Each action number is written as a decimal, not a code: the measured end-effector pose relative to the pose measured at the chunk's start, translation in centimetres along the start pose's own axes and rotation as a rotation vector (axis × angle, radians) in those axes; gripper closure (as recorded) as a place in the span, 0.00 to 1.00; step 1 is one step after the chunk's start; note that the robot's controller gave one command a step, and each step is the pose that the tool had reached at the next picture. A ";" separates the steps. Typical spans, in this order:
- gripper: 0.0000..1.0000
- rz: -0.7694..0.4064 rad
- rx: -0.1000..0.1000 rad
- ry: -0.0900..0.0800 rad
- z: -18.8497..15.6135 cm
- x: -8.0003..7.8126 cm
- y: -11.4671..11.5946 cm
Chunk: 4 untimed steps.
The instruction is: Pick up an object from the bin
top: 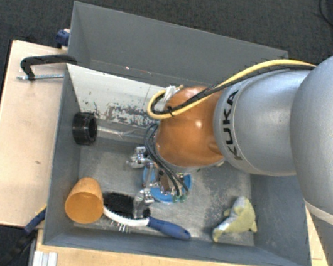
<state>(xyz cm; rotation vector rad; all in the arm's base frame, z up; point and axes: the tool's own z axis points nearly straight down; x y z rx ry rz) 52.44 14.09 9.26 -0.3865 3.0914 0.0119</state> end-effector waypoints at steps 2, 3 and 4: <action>0.00 -0.033 0.008 0.035 1.0 2.0 2.9; 1.00 -0.032 0.008 0.039 1.0 2.1 2.9; 1.00 -0.032 0.005 0.013 -12.6 2.6 -1.1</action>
Offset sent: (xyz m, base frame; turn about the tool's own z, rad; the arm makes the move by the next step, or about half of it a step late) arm -0.0296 0.0059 0.0119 0.0963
